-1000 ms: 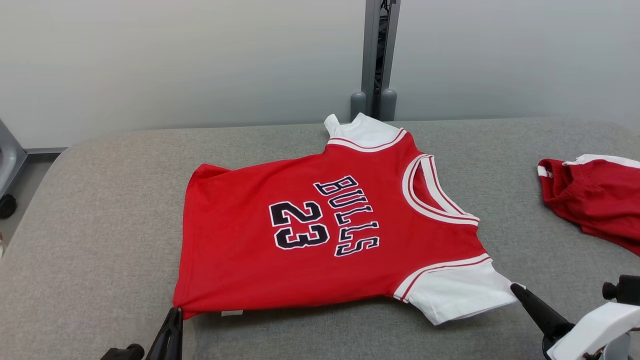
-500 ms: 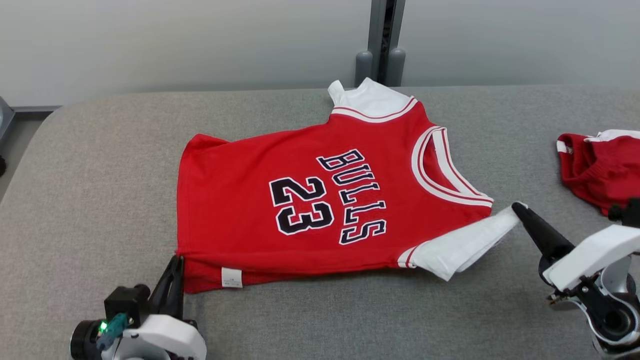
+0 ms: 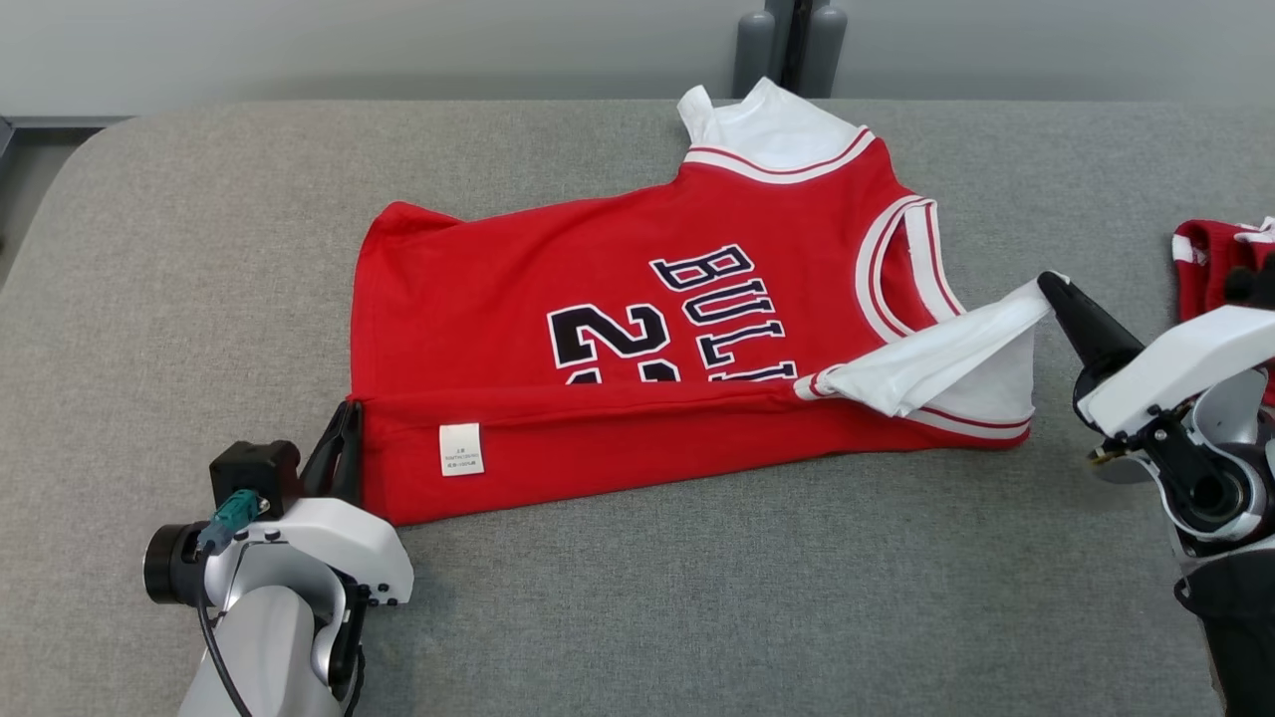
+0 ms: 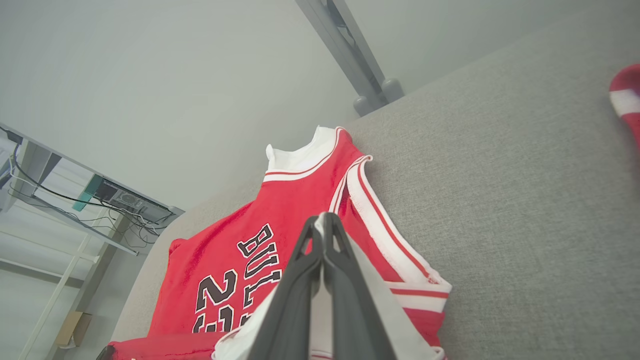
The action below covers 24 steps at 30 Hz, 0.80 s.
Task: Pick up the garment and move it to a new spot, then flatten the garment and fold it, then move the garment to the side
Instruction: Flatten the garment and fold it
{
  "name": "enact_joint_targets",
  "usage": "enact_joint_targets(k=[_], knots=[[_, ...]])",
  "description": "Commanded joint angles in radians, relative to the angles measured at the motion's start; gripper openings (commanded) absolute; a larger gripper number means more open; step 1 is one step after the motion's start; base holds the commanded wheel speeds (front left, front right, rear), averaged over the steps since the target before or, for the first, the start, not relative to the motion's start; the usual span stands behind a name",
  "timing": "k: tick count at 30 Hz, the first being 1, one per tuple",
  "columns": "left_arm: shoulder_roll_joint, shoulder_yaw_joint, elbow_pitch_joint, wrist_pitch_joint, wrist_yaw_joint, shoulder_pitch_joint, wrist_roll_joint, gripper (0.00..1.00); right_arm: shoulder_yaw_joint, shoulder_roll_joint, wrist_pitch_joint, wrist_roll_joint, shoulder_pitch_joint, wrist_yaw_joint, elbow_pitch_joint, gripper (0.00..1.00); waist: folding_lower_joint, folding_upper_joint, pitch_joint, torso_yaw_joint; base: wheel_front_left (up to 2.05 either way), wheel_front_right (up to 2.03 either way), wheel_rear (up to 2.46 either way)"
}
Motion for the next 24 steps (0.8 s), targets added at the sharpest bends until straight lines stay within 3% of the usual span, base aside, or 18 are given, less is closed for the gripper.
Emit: enact_joint_targets(k=[1, 24], knots=[[0.007, -0.001, 0.017, -0.001, 0.005, -0.028, -0.006, 0.00, -0.004, 0.002, -0.010, -0.010, -0.029, 0.001, 0.021, 0.00, 0.0000, 0.0000, 0.015, 0.005, 0.00, 0.00, 0.00], [-0.004, -0.076, 0.157, -0.027, 0.020, -0.126, -0.043, 0.00, 0.128, -0.014, -0.127, -0.057, -0.251, 0.001, 0.331, 0.00, 0.0000, 0.0000, 0.095, 0.057, 0.00, 0.00, 0.00]])
